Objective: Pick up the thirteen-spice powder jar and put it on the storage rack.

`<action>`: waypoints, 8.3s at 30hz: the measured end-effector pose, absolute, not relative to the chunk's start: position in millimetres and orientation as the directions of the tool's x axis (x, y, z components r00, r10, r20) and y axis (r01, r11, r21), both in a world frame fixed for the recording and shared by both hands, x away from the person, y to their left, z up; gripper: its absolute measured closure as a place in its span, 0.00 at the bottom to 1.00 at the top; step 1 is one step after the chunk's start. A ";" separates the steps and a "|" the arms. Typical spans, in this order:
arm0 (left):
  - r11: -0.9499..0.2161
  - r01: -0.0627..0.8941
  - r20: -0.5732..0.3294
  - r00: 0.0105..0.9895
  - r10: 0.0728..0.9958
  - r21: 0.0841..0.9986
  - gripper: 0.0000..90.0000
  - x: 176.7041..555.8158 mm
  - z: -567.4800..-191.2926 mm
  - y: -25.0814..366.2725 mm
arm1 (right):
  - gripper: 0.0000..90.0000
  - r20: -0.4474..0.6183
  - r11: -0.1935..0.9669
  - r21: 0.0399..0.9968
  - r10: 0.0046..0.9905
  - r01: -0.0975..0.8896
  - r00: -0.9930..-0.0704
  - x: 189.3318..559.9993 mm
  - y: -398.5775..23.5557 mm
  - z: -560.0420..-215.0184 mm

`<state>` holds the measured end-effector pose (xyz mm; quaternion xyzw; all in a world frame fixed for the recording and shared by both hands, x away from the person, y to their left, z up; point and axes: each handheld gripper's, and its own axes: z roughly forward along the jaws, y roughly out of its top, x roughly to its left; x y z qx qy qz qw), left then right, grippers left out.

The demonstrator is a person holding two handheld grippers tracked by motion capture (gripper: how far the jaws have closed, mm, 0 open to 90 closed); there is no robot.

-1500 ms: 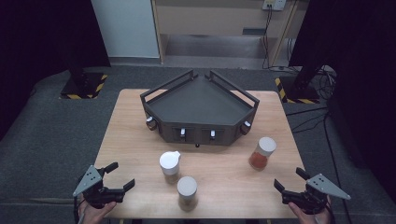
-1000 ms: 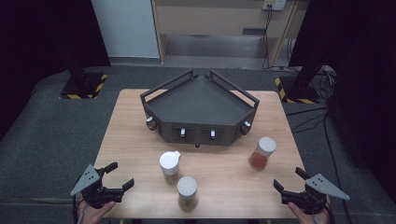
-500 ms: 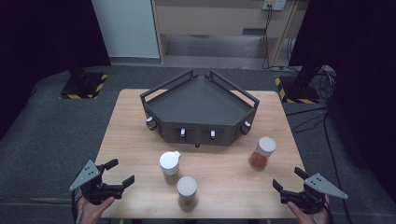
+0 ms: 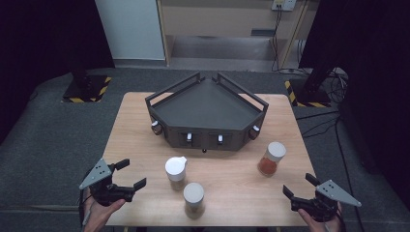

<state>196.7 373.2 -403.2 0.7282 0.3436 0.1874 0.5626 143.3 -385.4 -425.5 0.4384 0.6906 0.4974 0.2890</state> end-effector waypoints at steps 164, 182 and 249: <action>-0.150 0.305 -0.032 0.517 0.856 0.940 0.34 413.5 -302.1 245.2 | 0.07 0.124 0.027 0.948 0.885 0.316 -0.448 141.7 -401.1 -432.3; -0.102 0.295 -0.061 0.495 0.867 0.950 0.26 410.5 -308.4 243.8 | 0.07 0.133 0.019 0.948 0.883 0.318 -0.450 141.8 -402.4 -432.8; -0.137 0.124 0.008 0.712 0.702 0.983 0.03 230.3 -362.8 354.5 | 0.06 0.123 0.032 0.947 0.882 0.318 -0.455 141.4 -399.8 -430.8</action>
